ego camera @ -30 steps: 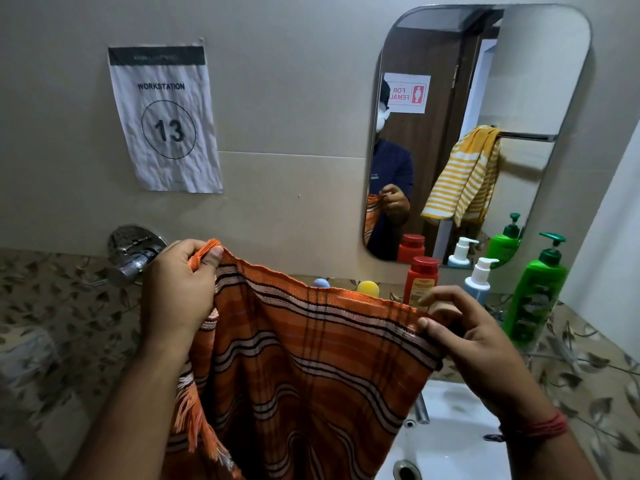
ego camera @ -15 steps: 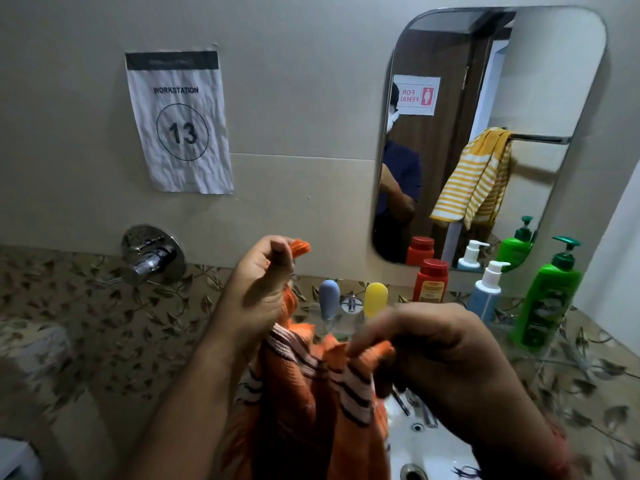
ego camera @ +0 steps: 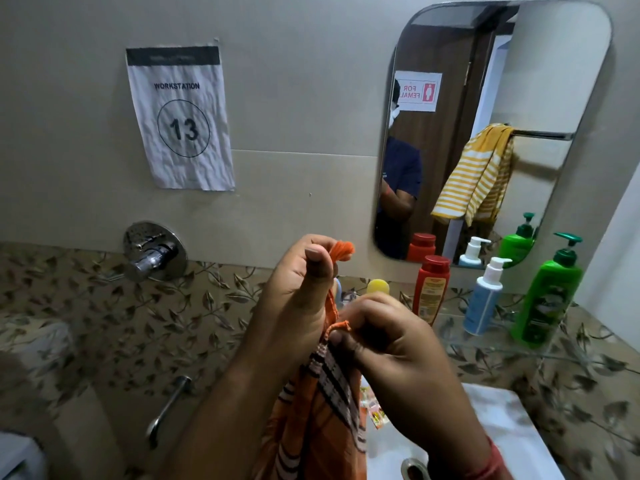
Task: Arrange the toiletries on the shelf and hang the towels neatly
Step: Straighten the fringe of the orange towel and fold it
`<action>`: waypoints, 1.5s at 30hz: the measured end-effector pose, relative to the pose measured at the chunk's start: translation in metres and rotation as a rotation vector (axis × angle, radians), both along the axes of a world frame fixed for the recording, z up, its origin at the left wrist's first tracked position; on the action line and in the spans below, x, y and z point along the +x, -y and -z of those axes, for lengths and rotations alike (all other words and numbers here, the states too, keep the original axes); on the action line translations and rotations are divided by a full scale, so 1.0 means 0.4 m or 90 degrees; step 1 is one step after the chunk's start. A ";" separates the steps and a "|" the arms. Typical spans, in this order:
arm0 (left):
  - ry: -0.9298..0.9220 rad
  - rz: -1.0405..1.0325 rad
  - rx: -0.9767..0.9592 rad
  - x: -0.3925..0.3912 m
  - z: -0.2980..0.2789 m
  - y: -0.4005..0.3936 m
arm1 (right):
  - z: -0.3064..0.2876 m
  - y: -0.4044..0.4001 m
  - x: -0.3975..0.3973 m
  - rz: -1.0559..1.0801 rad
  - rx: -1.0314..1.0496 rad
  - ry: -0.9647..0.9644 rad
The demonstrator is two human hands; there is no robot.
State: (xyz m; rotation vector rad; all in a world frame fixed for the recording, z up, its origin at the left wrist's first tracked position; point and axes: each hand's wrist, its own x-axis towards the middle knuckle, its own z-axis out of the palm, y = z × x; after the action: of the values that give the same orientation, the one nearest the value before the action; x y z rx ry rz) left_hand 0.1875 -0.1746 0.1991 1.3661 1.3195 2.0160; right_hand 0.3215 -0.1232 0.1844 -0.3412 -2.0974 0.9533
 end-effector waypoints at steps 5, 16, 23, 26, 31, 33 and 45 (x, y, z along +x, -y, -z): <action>-0.095 -0.061 -0.018 -0.003 0.003 0.004 | -0.001 0.004 -0.001 -0.052 -0.022 0.023; -0.214 -0.075 -0.088 -0.047 0.020 0.029 | 0.003 -0.003 0.007 0.016 0.105 -0.036; -0.101 0.137 -0.207 -0.106 0.041 0.060 | 0.003 -0.035 0.027 0.003 0.068 -0.026; 0.061 0.148 -0.168 -0.091 0.054 0.050 | 0.002 -0.039 0.031 0.009 0.077 -0.001; 0.101 0.068 -0.130 -0.058 0.069 0.017 | 0.001 -0.044 0.032 0.088 0.130 0.003; 0.072 0.057 -0.140 -0.048 0.078 0.009 | -0.008 -0.035 0.036 0.048 0.110 -0.022; 0.081 0.191 -0.175 -0.015 0.117 -0.006 | 0.012 -0.027 0.009 0.162 0.165 -0.023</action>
State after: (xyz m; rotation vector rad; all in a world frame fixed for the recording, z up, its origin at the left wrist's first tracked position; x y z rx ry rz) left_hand 0.1816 -0.1723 0.1522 1.2068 1.2027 1.6277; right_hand 0.3251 -0.1122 0.1795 -0.4405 -2.0547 0.5290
